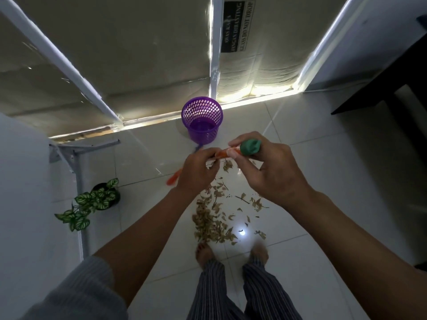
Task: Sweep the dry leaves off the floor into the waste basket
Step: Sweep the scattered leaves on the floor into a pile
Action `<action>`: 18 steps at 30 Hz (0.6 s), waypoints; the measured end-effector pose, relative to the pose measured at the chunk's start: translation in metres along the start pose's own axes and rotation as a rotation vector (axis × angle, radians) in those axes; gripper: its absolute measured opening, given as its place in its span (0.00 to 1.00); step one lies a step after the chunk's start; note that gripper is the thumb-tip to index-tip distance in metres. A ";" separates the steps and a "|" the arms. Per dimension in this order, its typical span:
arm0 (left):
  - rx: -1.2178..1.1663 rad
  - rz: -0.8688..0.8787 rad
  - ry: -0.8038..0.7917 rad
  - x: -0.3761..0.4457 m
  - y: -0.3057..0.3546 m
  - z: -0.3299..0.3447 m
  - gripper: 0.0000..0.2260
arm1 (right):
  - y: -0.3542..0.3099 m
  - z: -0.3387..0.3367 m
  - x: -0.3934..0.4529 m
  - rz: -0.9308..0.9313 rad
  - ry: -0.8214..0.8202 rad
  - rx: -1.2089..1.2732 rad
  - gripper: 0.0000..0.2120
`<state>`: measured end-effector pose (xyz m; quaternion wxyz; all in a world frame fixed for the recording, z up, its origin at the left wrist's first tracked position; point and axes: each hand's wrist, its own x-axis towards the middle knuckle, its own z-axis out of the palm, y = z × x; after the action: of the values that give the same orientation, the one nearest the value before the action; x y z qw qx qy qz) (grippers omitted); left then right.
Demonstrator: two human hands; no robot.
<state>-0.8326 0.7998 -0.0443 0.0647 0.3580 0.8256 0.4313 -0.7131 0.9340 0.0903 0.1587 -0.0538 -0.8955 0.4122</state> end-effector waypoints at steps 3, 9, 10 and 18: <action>-0.059 -0.020 -0.106 0.007 -0.018 0.011 0.08 | 0.015 0.012 -0.011 0.094 -0.059 -0.034 0.09; -0.087 -0.164 -0.334 0.005 -0.032 0.036 0.06 | 0.032 0.024 -0.020 0.307 -0.173 -0.047 0.06; -0.108 -0.180 -0.349 0.002 -0.029 0.040 0.05 | 0.032 0.024 -0.021 0.336 -0.182 -0.066 0.06; -0.196 -0.121 -0.427 -0.004 -0.006 0.039 0.09 | 0.019 -0.007 -0.028 0.252 -0.026 -0.028 0.08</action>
<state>-0.8171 0.8208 -0.0736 0.2980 0.3831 0.7673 0.4192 -0.6853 0.9456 0.0735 0.0933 -0.1626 -0.8894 0.4169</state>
